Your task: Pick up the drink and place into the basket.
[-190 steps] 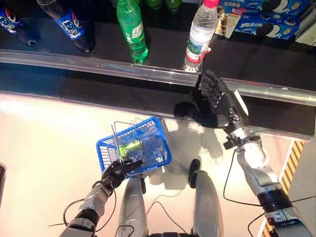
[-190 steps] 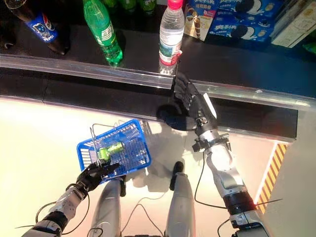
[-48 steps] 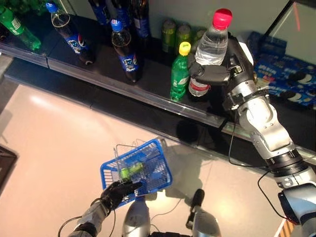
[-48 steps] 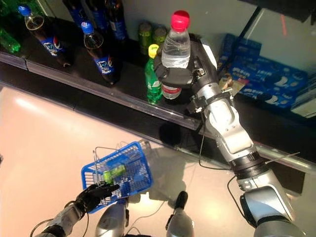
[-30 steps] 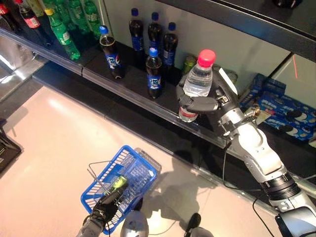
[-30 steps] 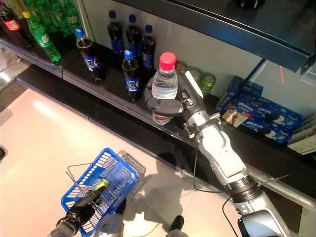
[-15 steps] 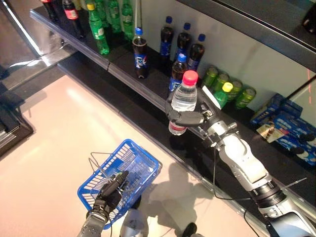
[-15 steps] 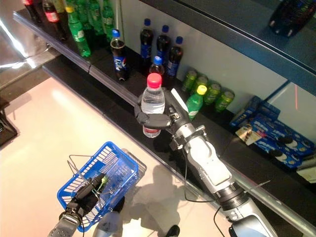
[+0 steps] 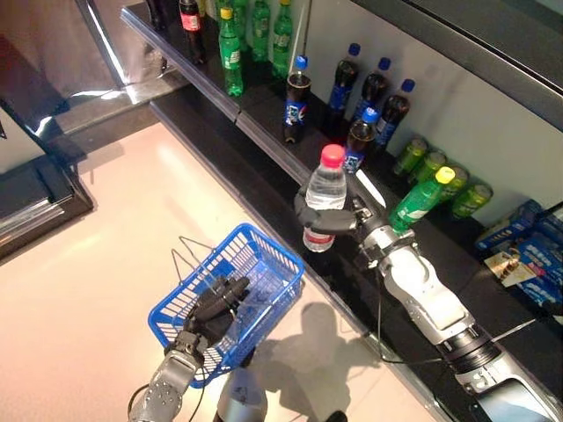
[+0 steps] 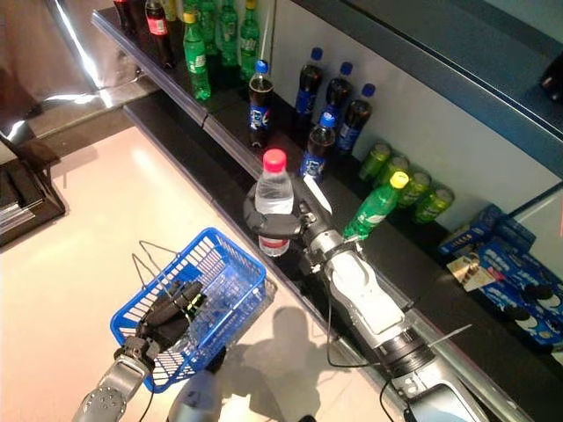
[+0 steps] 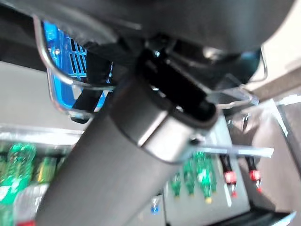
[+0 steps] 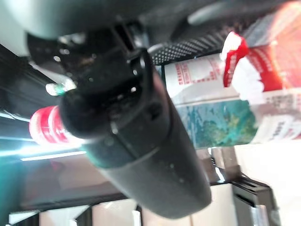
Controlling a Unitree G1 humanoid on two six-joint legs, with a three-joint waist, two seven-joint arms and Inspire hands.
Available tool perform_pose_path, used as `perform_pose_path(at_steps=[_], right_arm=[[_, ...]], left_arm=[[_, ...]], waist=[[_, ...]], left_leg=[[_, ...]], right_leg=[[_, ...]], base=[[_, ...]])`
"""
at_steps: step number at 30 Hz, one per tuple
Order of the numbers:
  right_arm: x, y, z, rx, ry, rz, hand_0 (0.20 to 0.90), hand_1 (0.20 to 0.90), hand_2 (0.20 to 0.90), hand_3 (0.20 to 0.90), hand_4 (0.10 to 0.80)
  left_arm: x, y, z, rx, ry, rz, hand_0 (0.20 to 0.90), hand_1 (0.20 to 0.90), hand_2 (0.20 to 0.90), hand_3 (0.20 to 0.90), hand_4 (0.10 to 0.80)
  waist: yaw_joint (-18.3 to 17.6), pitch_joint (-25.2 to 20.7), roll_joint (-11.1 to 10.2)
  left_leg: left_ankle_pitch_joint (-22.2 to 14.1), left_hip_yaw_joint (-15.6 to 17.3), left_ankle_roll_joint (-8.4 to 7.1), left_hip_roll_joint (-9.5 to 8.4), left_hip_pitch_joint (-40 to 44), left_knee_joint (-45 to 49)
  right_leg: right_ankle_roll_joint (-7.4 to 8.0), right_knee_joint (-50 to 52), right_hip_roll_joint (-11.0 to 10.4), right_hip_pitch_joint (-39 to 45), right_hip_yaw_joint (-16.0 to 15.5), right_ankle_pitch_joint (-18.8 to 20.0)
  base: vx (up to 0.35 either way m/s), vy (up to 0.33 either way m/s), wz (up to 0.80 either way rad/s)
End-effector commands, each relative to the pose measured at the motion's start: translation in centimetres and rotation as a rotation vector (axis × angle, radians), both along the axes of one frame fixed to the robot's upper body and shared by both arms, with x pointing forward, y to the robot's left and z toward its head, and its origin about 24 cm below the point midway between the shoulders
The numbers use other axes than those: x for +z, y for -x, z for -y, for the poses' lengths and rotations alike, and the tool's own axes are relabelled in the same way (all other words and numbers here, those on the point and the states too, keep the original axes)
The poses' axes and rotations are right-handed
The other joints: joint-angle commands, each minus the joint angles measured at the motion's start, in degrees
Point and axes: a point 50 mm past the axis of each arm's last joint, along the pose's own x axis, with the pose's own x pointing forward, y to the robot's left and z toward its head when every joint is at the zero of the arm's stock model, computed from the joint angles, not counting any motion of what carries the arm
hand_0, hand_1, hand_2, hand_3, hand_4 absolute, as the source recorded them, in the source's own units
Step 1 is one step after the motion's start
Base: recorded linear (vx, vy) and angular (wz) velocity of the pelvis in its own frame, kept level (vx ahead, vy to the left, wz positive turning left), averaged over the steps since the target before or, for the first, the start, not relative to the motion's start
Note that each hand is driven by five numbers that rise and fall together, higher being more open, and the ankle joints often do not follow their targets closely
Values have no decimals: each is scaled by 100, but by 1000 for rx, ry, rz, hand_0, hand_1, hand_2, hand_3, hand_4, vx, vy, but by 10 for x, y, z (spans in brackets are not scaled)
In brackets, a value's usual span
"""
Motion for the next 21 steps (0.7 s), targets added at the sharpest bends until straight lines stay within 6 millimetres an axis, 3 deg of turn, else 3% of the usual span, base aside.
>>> perform_pose_path(at_steps=[1, 13, 21], right_arm=[[41, 2, -12, 39, -104, 236, 300, 300, 300, 200, 100], [36, 6, -27, 74, -68, 235, 300, 300, 300, 200, 100], [44, 10, -36, 111, -45, 282, 300, 300, 300, 200, 100]], left_arm=[[92, -36, 38, -235, 108, 524, 300, 300, 300, 200, 100], [139, -28, 67, -435, 164, 713, 300, 300, 300, 200, 100], [151, -20, 77, -528, 160, 776, 300, 300, 300, 200, 100]], waist=[[29, -1188, 47], [170, -1222, 55], [221, -1261, 62]], left_leg=[[-500, 184, 24, 209, 230, -24], [-509, 2, 45, 137, 222, -24], [-512, -90, 60, 94, 218, -24]], right_leg=[[87, 148, -138, 60, -144, -42], [88, 217, -138, 55, -217, -72], [83, 253, -132, 39, -217, -90]], base=[[19, -29, 4], [16, -14, 11], [0, 0, 0]])
